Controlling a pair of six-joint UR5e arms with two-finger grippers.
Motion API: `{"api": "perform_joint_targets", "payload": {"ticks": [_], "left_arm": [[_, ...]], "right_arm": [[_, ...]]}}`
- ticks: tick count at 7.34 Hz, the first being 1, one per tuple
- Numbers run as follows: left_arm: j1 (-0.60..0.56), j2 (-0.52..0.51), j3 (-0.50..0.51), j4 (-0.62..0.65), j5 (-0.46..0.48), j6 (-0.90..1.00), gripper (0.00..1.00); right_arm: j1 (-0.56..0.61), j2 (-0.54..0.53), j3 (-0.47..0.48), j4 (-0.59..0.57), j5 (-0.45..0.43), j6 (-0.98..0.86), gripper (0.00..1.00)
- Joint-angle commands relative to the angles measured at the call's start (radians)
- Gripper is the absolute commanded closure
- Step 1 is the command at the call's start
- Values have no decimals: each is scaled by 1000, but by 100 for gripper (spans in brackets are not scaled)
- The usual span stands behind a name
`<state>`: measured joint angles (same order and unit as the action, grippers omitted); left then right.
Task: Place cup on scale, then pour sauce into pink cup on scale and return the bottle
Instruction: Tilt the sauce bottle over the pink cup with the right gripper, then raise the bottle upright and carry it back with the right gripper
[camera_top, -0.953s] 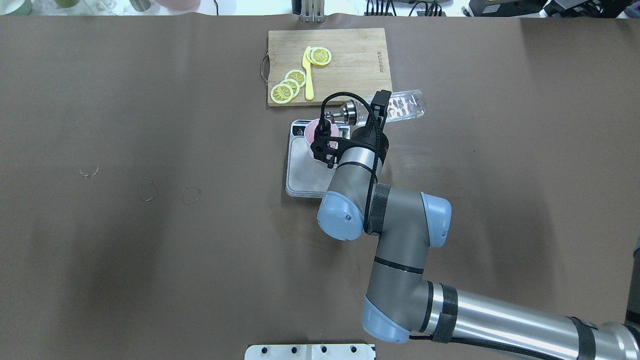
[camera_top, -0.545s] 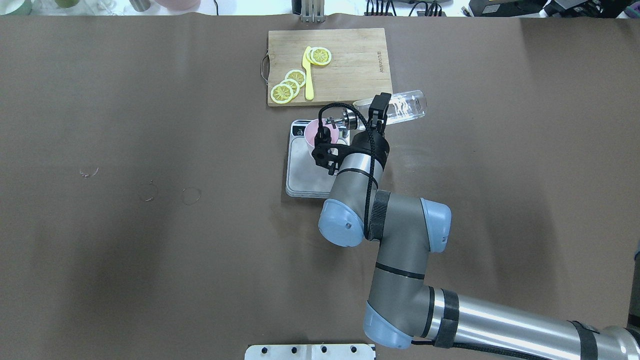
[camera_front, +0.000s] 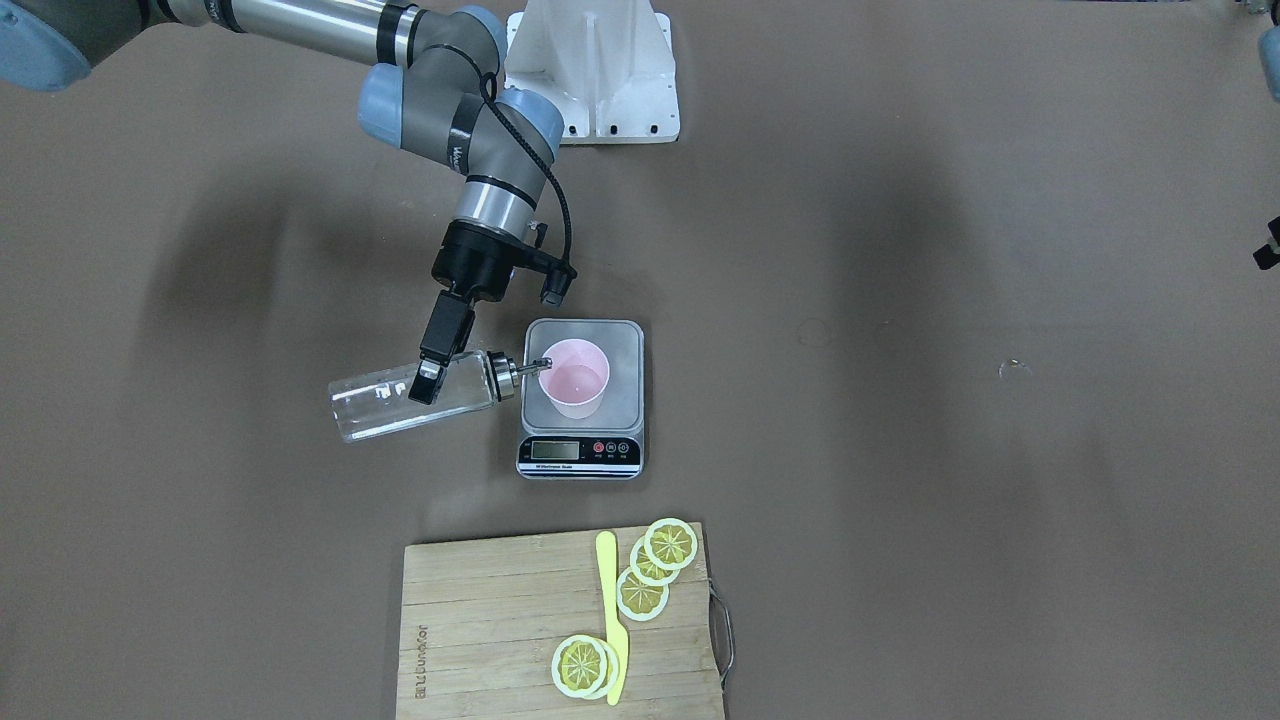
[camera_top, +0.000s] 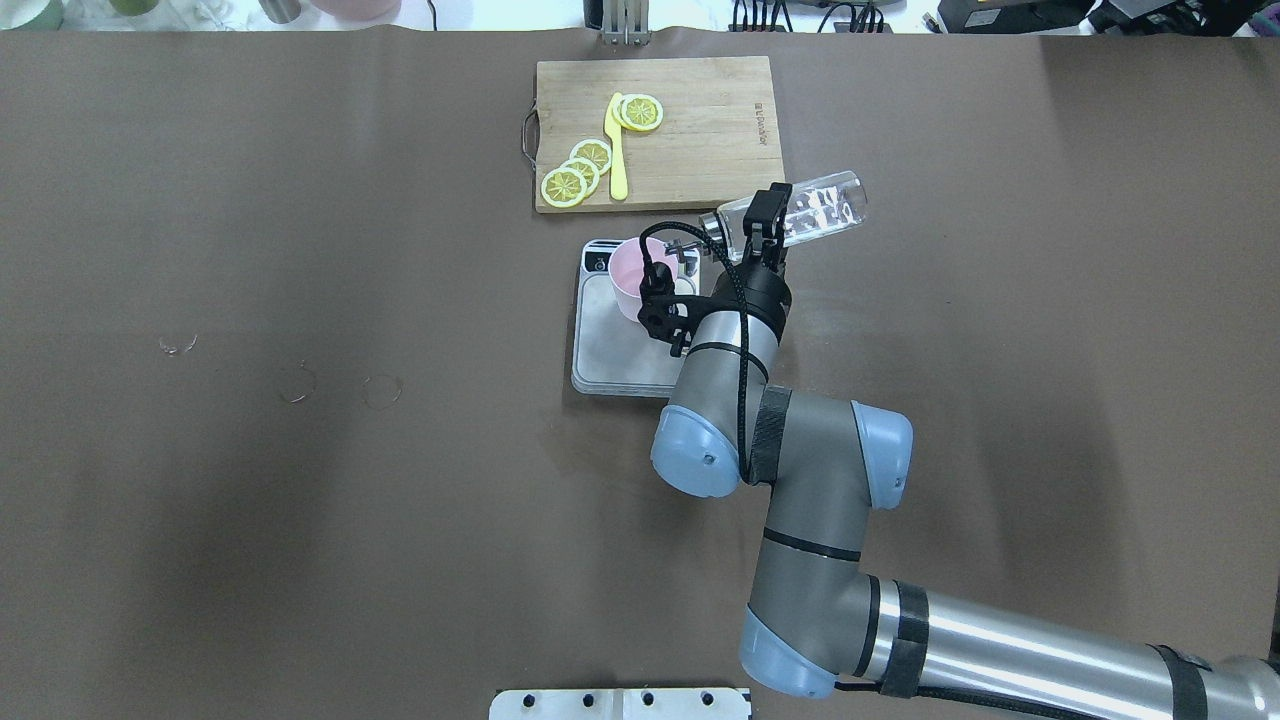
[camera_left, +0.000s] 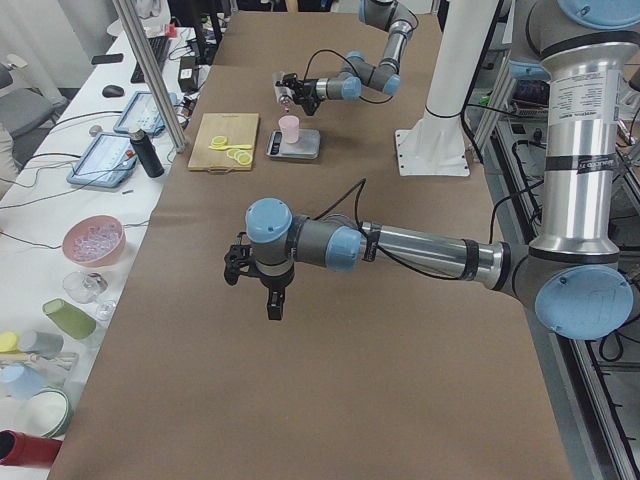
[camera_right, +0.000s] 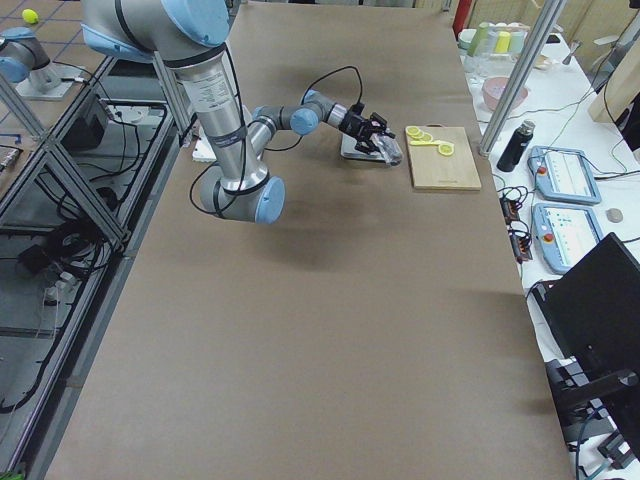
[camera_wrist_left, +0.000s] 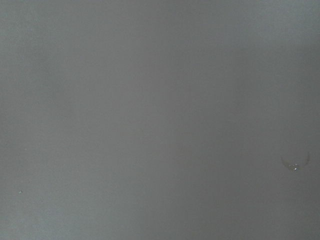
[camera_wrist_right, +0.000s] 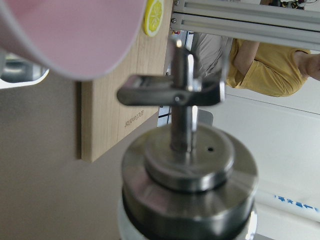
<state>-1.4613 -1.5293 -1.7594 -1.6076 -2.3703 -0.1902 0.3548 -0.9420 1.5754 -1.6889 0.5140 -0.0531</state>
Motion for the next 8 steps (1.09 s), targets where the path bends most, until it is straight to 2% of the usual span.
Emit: {"api": "perform_joint_targets", "payload": {"ticks": [1, 3, 6, 8], "left_arm": [[-1, 0, 0, 0, -3, 0, 2], [-2, 1, 0, 0, -1, 0, 2], [-1, 0, 0, -6, -3, 0, 2], [-1, 0, 1, -11, -1, 0, 2]], "right_arm": [[-3, -6, -2, -2, -26, -40, 100], [-4, -3, -2, 0, -49, -86, 100], [-2, -4, 8, 32, -39, -33, 100], [4, -11, 8, 128, 15, 11, 100]]}}
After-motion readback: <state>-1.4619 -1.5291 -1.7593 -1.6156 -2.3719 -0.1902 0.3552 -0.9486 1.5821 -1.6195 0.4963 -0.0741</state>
